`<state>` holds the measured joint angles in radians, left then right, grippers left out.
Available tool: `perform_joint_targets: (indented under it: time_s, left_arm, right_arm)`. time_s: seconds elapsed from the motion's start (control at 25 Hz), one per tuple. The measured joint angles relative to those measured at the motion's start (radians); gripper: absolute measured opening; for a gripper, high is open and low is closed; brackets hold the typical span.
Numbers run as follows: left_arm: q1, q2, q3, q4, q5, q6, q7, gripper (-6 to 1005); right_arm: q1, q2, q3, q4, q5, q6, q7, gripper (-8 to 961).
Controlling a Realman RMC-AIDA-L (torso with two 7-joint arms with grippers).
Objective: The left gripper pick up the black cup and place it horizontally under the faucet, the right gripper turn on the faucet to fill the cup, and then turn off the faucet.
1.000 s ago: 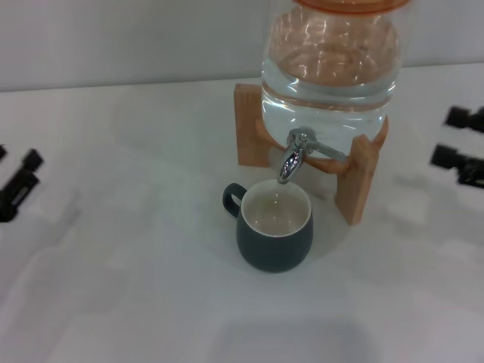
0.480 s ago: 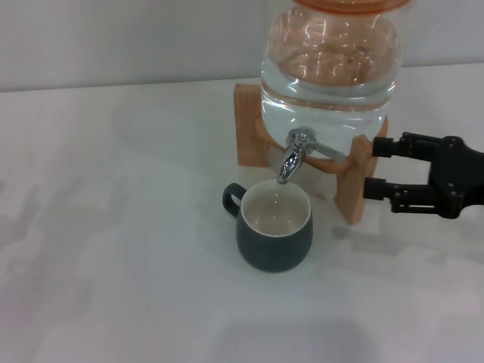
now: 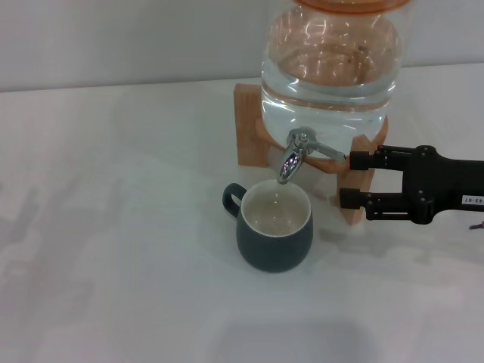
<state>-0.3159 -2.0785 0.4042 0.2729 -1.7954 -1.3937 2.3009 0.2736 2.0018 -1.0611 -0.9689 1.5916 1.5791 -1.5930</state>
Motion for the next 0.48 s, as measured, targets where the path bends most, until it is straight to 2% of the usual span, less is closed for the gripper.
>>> perform_joint_targets:
  time_s: [0.48]
  left_arm:
    - [0.007,-0.003,0.004,-0.003,0.0,-0.006,0.0,646]
  right_arm:
    - [0.013,0.003,-0.049,-0.003,0.0,-0.006,0.015,777]
